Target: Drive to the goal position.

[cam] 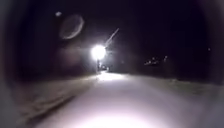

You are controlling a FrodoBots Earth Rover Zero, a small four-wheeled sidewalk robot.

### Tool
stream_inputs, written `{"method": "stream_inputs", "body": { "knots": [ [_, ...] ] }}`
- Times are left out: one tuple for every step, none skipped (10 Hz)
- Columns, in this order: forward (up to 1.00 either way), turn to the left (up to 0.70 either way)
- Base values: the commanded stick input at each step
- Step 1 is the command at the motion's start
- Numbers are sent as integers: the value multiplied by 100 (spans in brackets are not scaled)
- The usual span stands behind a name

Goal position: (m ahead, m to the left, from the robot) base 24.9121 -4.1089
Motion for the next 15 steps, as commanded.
{"method": "stream_inputs", "body": {
  "knots": [
    [70, 0],
    [70, 0],
    [70, 0],
    [70, 0],
    [70, 0],
    [70, 0],
    [70, 0],
    [70, 0],
    [70, 0],
    [70, 0],
    [70, 0],
    [70, 0],
    [70, 0],
    [70, 0],
    [70, 0]
  ]
}}
